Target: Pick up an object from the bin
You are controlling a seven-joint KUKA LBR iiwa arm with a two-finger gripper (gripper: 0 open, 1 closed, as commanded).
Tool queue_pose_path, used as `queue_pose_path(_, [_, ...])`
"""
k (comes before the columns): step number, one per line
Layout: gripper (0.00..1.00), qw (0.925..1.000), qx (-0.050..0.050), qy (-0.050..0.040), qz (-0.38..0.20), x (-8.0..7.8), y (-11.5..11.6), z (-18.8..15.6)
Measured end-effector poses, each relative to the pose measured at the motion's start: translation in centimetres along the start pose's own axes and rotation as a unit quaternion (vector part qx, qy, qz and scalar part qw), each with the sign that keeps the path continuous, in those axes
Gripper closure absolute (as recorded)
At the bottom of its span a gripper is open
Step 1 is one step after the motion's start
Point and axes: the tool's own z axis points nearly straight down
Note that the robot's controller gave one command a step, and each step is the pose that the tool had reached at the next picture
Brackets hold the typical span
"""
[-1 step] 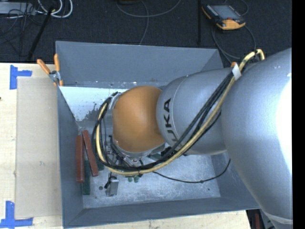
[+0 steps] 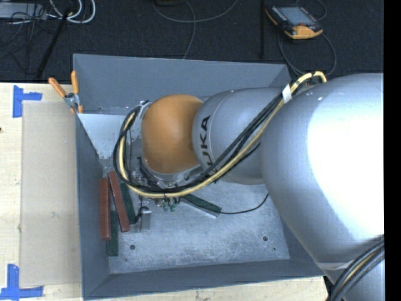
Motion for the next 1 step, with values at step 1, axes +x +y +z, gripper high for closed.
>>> queue_pose_path(1, [0.00,0.9981,-0.003,-0.0030,0.061,-4.25,2.97,-5.90])
